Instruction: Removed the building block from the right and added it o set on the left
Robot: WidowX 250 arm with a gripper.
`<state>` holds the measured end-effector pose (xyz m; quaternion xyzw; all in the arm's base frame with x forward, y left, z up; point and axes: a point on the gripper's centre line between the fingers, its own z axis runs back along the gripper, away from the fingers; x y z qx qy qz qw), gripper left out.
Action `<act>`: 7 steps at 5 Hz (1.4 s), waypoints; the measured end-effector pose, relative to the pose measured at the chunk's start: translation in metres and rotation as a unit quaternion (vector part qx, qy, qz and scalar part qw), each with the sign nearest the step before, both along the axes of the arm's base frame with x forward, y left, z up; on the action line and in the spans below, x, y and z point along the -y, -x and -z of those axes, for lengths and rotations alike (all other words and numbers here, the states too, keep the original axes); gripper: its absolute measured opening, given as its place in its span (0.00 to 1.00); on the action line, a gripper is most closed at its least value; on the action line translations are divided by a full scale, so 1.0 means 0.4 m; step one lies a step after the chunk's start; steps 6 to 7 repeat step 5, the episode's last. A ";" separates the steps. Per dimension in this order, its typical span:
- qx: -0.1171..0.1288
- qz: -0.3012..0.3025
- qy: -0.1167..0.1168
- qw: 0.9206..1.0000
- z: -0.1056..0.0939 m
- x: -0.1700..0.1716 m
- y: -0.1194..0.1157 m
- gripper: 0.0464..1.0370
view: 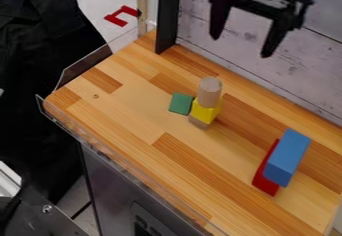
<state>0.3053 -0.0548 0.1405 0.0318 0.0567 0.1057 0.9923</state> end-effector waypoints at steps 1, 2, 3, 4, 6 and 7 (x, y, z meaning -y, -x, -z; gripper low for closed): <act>0.015 0.033 0.038 0.999 0.017 0.068 -0.013 0.96; -0.001 0.058 0.048 0.997 0.053 0.119 -0.010 0.96; 0.001 0.068 0.059 0.996 0.068 0.167 -0.005 0.96; 0.001 0.071 0.055 0.996 0.076 0.182 0.003 0.96; -0.003 0.060 0.044 0.997 0.090 0.172 0.010 0.96; -0.003 0.060 0.044 0.997 0.090 0.172 0.010 0.96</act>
